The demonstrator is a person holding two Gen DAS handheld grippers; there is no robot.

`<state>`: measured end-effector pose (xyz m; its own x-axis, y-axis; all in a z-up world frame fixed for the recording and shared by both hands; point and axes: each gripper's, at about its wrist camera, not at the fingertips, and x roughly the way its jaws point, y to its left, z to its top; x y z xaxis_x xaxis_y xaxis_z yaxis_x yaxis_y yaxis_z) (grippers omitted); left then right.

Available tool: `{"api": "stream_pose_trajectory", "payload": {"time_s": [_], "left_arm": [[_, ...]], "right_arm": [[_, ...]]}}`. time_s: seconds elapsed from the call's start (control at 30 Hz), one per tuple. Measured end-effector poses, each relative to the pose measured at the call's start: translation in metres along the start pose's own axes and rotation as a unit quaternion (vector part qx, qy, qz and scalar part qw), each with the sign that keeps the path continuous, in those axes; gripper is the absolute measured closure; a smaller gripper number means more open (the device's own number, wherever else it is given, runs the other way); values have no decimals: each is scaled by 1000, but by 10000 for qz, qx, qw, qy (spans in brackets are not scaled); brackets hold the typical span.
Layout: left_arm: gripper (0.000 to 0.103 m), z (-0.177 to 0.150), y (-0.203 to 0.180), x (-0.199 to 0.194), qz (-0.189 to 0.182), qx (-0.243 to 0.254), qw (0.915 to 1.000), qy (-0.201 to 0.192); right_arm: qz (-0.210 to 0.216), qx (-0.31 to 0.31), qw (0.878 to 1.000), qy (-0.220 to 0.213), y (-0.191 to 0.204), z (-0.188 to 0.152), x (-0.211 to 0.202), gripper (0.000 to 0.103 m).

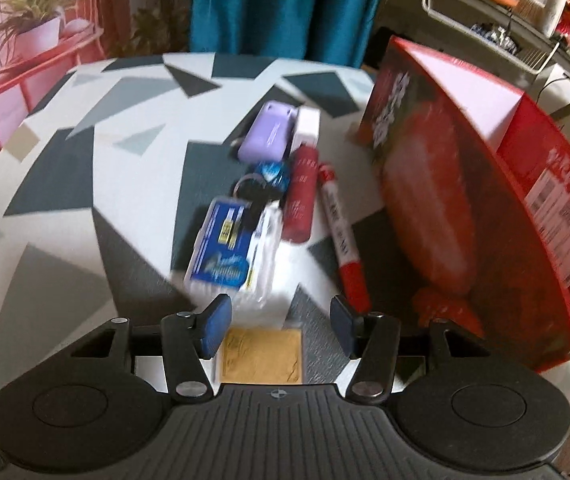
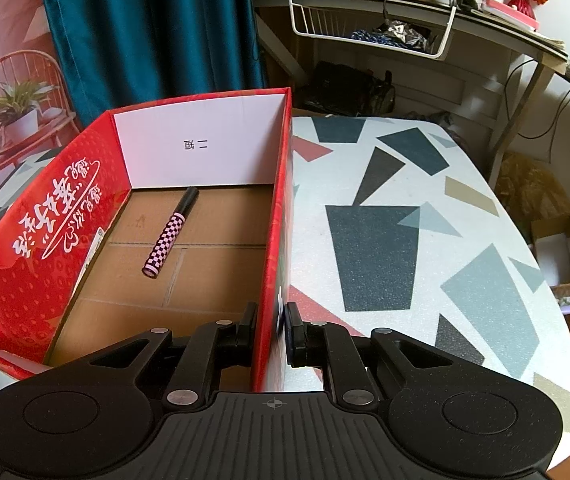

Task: Organize rigid objects
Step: 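Move the left tool back to the gold card in clear case, then close the left gripper on the gold card case and lift it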

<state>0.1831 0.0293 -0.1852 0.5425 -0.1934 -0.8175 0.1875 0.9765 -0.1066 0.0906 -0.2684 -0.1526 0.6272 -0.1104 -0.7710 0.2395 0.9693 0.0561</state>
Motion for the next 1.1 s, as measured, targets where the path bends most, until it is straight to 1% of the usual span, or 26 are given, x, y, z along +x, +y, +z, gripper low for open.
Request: {"api": "stream_pose_trajectory", "payload": {"time_s": [0.17,0.23,0.43,0.57,0.63,0.83,1.1], "left_arm": [[46,-14,2,6,237,-52,9994,227],[44,-18,3,8,295,-65,9992,279],[37,-24,-7,7,435,163,9987,221],[37,-28,-13,6,529,332,9979,175],[45,-30,-15,5,510,394,9979,74],[45,-26,-14,7,478,360,9982,-11],[45,-18,-15,17,524,302,9979,-233]], "right_arm": [[3,2,10000,0,0,0,0,91],[-3,-5,10000,0,0,0,0,91],[-6,-7,10000,-1,0,0,0,91],[-5,-7,10000,-1,0,0,0,91],[-8,-14,10000,-1,0,0,0,91],[-7,-6,10000,-1,0,0,0,91],[-2,-5,10000,-3,0,0,0,91]]}}
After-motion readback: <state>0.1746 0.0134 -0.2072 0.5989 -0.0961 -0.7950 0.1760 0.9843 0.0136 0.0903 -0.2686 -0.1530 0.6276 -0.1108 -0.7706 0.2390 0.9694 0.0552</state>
